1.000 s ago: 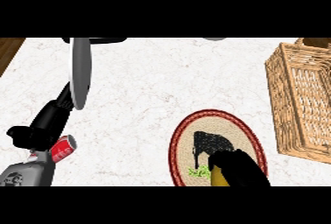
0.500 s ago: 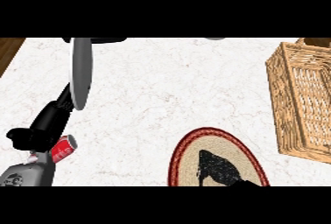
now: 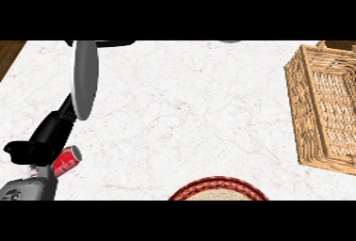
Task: Pick the lemon from the placemat and place it in the basket
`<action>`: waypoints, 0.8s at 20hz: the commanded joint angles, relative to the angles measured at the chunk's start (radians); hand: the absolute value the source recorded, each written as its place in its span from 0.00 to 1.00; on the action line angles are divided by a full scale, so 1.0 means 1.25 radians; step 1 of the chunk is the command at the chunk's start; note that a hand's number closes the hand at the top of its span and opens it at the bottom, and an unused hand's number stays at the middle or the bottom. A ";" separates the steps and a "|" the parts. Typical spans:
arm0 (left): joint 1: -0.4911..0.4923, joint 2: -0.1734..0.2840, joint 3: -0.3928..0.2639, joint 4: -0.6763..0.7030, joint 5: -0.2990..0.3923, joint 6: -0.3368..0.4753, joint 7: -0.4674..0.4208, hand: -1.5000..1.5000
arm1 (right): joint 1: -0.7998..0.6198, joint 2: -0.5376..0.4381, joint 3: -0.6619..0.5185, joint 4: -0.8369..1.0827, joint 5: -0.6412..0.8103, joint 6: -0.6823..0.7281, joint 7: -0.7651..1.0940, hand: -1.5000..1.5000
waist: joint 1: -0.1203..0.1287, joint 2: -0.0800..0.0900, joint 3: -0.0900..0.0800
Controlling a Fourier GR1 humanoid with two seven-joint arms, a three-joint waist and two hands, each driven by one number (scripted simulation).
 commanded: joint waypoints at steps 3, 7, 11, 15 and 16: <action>0.002 0.000 -0.001 0.002 0.001 -0.004 -0.002 0.50 | 0.075 -0.012 -0.035 -0.280 -0.081 0.052 0.086 1.00 | 0.007 0.003 -0.001; -0.004 0.003 -0.006 -0.017 0.009 -0.015 0.017 0.50 | 0.016 -0.011 -0.122 -0.286 -0.054 0.057 0.136 1.00 | 0.017 0.005 -0.001; -0.009 -0.009 -0.020 -0.003 -0.012 -0.003 0.002 0.50 | -0.100 0.013 -0.182 -0.266 -0.071 0.077 0.208 1.00 | 0.026 0.009 -0.002; -0.041 -0.006 -0.004 0.011 -0.002 0.001 0.008 0.50 | -0.246 0.046 -0.259 -0.222 -0.074 0.096 0.317 1.00 | 0.028 0.011 -0.002; -0.041 0.000 0.000 0.026 0.004 -0.010 0.003 0.50 | -0.311 0.056 -0.262 -0.200 -0.065 0.105 0.349 1.00 | 0.034 0.012 -0.003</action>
